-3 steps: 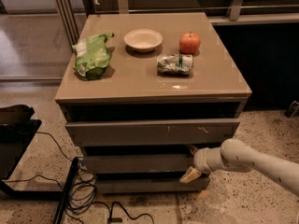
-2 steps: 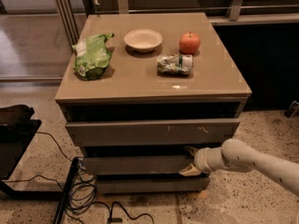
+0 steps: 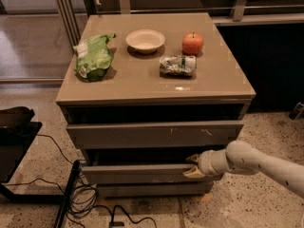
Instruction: Open middle drawer
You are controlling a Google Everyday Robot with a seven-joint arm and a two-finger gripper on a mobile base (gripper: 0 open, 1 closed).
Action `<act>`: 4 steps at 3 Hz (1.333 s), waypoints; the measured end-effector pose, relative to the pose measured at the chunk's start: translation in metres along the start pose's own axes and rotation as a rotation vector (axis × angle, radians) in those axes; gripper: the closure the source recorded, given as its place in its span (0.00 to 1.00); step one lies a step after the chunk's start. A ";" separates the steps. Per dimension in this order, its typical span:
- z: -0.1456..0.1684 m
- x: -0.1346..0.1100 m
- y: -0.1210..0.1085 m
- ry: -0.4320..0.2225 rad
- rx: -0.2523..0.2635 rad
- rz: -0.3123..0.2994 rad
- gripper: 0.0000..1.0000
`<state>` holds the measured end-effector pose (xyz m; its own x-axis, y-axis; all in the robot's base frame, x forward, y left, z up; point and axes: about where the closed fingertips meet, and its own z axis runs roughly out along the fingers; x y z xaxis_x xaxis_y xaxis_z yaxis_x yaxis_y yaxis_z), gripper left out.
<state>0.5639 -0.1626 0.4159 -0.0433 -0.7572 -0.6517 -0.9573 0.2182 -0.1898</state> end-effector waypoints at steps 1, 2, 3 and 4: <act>-0.003 -0.001 -0.001 0.000 0.000 0.000 1.00; -0.010 0.007 0.022 -0.003 0.008 0.020 1.00; -0.012 0.005 0.022 -0.003 0.008 0.020 1.00; -0.017 0.010 0.044 -0.010 0.023 0.042 0.81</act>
Offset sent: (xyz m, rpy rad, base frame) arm -0.3087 -0.0695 -0.0571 0.0984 0.0684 -0.2359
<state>0.5169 -0.1713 0.4130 -0.0803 -0.7409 -0.6668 -0.9479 0.2637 -0.1789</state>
